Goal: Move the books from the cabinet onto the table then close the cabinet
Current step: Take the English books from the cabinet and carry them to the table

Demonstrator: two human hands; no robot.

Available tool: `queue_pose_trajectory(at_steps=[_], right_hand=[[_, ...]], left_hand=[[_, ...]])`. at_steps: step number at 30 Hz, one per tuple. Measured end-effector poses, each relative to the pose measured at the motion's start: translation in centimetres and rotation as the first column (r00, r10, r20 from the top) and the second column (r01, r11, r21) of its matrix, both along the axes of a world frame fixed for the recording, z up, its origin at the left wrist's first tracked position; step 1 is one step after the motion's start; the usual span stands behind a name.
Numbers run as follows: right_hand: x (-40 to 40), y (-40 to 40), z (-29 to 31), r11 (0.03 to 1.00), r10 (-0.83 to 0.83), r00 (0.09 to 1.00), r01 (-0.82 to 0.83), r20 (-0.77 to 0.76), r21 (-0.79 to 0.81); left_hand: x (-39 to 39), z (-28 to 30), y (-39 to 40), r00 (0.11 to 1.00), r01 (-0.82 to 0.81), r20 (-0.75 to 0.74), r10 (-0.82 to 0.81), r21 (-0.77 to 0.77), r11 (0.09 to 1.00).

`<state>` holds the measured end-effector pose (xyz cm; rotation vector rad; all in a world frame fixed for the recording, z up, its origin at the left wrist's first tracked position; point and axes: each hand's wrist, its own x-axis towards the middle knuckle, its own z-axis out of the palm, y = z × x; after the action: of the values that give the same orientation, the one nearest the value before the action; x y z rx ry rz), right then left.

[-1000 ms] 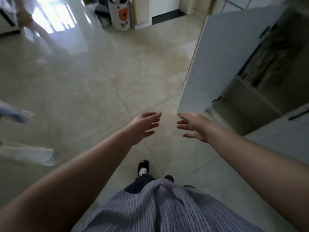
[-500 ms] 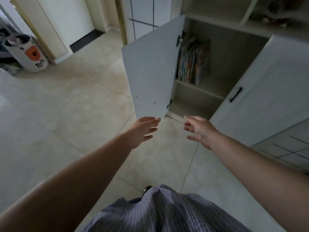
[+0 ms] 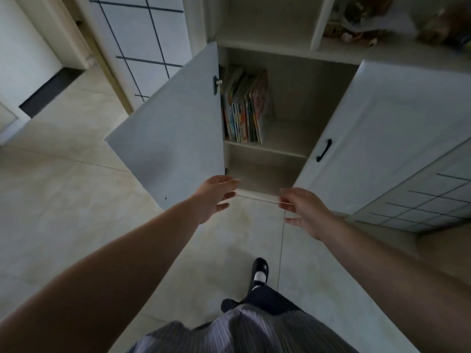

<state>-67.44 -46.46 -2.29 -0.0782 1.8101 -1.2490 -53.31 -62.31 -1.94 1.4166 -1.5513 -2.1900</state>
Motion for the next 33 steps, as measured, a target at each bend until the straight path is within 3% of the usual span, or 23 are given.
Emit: queue_pose_trajectory(at_steps=[8, 15, 18, 24, 30, 33], right_hand=[[-10.0, -8.5, -1.1, 0.992, -0.024, 1.0, 0.023, -0.007, -0.125], [-18.3, -16.5, -1.4, 0.99, 0.114, 0.978, -0.126, -0.176, -0.057], [-21.0, -19.4, -1.8, 0.992, 0.106, 0.982, -0.116, -0.155, -0.056], [-24.1, -24.2, -3.9, 0.993, 0.043, 0.999, -0.045, -0.02, -0.11], [-25.2, -27.0, -6.9, 0.993, 0.025, 0.998, -0.031, -0.055, -0.115], [-26.3, -28.0, -8.0, 0.992, 0.062, 0.997, -0.067, -0.053, -0.108]], left_hand=[[-11.0, -0.4, -8.2, 0.996, -0.07, -0.06, 0.065, -0.09, 0.994], [-18.9, -2.6, -14.3, 0.989, -0.15, -0.031, 0.148, -0.084, 0.985], [-22.0, -3.8, -16.5, 0.985, -0.17, -0.051, 0.167, -0.059, 0.984], [-27.9, -4.9, -20.5, 0.997, -0.065, -0.052, 0.062, -0.043, 0.997], [-30.3, -10.4, -22.7, 0.998, 0.056, 0.028, -0.05, -0.298, 0.953], [-31.2, -11.9, -22.8, 0.995, 0.097, 0.046, -0.087, -0.342, 0.935]])
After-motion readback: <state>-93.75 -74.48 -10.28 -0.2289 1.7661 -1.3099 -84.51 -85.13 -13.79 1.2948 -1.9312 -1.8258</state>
